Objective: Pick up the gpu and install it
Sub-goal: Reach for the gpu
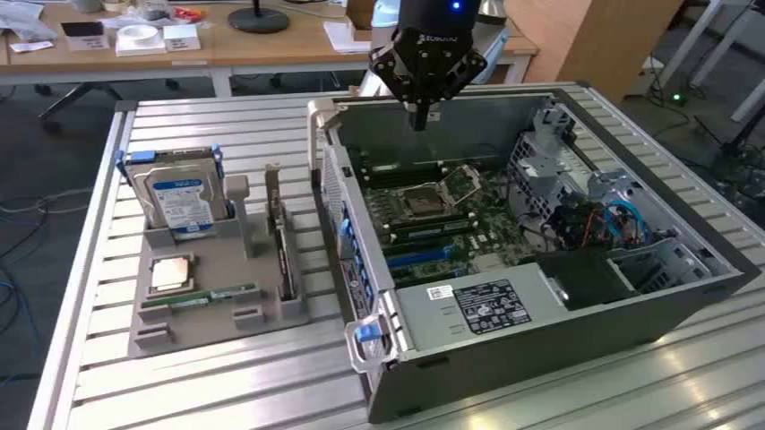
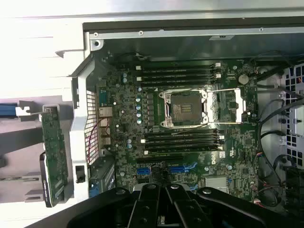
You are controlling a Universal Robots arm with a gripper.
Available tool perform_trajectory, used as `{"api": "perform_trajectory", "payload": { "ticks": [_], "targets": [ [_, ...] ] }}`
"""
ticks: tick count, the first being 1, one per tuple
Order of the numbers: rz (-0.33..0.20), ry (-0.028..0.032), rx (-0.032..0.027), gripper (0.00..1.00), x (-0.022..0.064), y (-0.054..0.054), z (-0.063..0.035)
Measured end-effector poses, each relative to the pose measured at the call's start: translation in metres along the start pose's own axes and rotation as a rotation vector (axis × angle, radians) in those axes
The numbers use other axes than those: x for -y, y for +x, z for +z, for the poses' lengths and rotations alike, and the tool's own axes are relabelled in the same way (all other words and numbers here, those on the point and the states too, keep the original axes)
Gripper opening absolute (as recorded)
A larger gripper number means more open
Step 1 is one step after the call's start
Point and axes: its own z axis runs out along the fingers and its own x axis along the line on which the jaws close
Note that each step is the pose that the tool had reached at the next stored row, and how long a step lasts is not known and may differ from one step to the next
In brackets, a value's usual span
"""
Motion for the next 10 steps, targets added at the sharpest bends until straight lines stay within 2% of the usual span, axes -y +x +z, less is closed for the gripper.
{"api": "perform_trajectory", "payload": {
  "ticks": [10],
  "targets": [
    [0.0, -0.0001, 0.0001, 0.11, 0.0, 0.0002, 0.0]
  ]
}}
